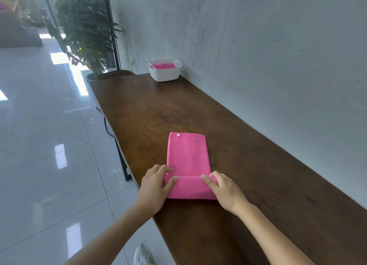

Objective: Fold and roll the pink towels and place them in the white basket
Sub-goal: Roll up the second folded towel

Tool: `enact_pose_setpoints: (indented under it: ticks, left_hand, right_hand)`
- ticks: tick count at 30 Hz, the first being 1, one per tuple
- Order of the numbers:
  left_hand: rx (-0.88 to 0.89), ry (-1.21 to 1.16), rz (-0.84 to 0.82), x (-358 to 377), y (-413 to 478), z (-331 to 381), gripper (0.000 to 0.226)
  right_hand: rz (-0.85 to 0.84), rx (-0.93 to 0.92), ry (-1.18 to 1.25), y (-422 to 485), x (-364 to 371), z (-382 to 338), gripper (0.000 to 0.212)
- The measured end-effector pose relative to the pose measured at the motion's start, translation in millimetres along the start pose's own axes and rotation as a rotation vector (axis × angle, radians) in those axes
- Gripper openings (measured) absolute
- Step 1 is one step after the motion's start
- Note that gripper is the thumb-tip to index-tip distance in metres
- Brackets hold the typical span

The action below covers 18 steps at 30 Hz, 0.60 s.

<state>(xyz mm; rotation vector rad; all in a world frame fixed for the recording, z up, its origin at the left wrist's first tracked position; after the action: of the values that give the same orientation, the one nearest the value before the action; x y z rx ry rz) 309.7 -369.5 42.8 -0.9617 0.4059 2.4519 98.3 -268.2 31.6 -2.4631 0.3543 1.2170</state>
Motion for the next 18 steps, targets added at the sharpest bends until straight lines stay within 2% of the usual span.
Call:
enact_pose_setpoints:
  ticks: [2, 4, 6, 9, 11, 14, 18]
  left_hand:
    - [0.101, 0.012, 0.053, -3.5, -1.2, 8.4, 0.018]
    - [0.166, 0.053, 0.123, -9.1, -1.7, 14.1, 0.018]
    - [0.183, 0.092, 0.117, -8.9, -0.5, 15.3, 0.029]
    - [0.164, 0.167, -0.039, 6.0, 2.7, 8.1, 0.060]
    - [0.168, 0.207, -0.105, 11.6, 5.1, 3.9, 0.071]
    - [0.221, 0.220, -0.113, 7.7, 8.8, 4.0, 0.068]
    - [0.260, 0.226, -0.163, 2.4, 12.5, 7.9, 0.061]
  right_hand:
    - [-0.063, 0.045, 0.011, 8.4, -1.2, -1.1, 0.068]
    - [-0.097, 0.089, 0.021, 16.3, -2.7, -1.1, 0.068]
    - [-0.091, 0.126, -0.007, 24.0, -5.9, -1.6, 0.068]
    - [0.003, 0.142, -0.145, 33.3, -14.9, -7.5, 0.064]
    - [0.128, 0.075, -0.219, 33.9, -22.8, -17.0, 0.055]
    - [0.287, -0.093, -0.233, 23.4, -25.6, -30.7, 0.045]
    - [0.369, -0.227, -0.239, 0.1, -13.3, -34.0, 0.050]
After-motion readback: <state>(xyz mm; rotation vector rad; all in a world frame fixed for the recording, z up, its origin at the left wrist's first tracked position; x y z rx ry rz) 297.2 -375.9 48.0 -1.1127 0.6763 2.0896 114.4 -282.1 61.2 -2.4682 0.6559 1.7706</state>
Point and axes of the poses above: each hand's wrist, its own y-axis towards the middle knuckle, its own x-axis out of the palm, z = x × y, the point moved 9 cm from there along y, towards the middle knuckle, and after that the axes turned 1 degree about x, right-handed, at the moved point
